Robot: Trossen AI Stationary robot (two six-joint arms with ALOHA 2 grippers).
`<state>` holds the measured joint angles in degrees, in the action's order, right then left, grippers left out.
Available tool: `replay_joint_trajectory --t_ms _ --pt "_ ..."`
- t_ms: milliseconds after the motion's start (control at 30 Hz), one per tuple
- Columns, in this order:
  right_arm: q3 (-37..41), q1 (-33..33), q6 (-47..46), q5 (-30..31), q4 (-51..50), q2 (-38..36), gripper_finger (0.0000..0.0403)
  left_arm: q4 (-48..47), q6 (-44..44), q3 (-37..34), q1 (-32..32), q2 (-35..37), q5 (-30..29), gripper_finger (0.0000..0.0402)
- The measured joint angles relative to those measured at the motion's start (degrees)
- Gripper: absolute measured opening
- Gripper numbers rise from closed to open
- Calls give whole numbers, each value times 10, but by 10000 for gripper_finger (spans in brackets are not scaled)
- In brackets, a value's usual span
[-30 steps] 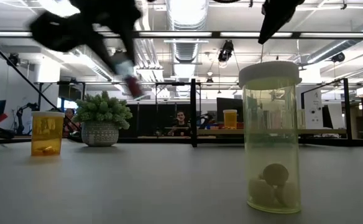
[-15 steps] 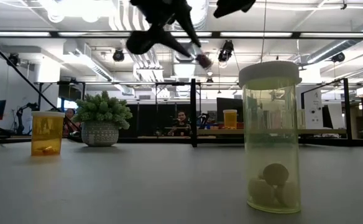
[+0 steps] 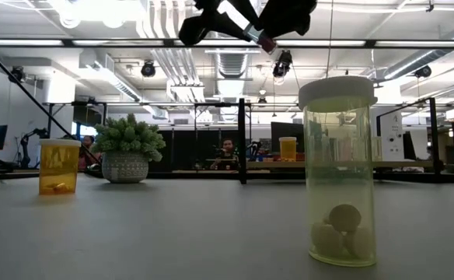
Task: Pick and place medicine bottles onto shelf by color
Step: Put the blue pill bottle on the shelf aligned with the other blue pill bottles
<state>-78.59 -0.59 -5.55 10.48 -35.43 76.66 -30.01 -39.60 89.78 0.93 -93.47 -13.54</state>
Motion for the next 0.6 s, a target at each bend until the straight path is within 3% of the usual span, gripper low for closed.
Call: replay_joint_trajectory --t_ms 600 --pt "0 -6 -24 -1 -8 2 200 24 0 2 -7 9 35 108"
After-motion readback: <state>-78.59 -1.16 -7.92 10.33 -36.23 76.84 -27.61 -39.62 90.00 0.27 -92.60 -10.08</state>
